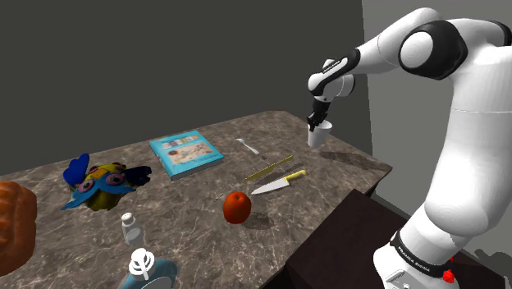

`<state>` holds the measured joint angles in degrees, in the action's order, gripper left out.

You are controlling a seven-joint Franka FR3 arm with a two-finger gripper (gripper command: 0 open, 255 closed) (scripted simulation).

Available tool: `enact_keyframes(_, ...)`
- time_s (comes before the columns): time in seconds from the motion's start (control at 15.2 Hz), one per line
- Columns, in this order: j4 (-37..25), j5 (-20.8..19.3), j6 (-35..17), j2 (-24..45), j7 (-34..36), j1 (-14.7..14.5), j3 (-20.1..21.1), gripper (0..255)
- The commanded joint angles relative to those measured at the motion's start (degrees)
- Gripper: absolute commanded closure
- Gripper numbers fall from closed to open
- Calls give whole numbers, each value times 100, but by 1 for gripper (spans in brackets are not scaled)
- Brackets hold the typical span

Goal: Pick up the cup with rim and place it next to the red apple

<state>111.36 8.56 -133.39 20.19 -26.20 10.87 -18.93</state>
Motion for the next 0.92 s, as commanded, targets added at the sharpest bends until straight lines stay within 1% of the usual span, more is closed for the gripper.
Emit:
enact_keyframes(0.0,-54,-46,140,-92,30,-15,-22,255)
enact_keyframes(0.86,-450,-290,995,-580,188,-84,-114,255)
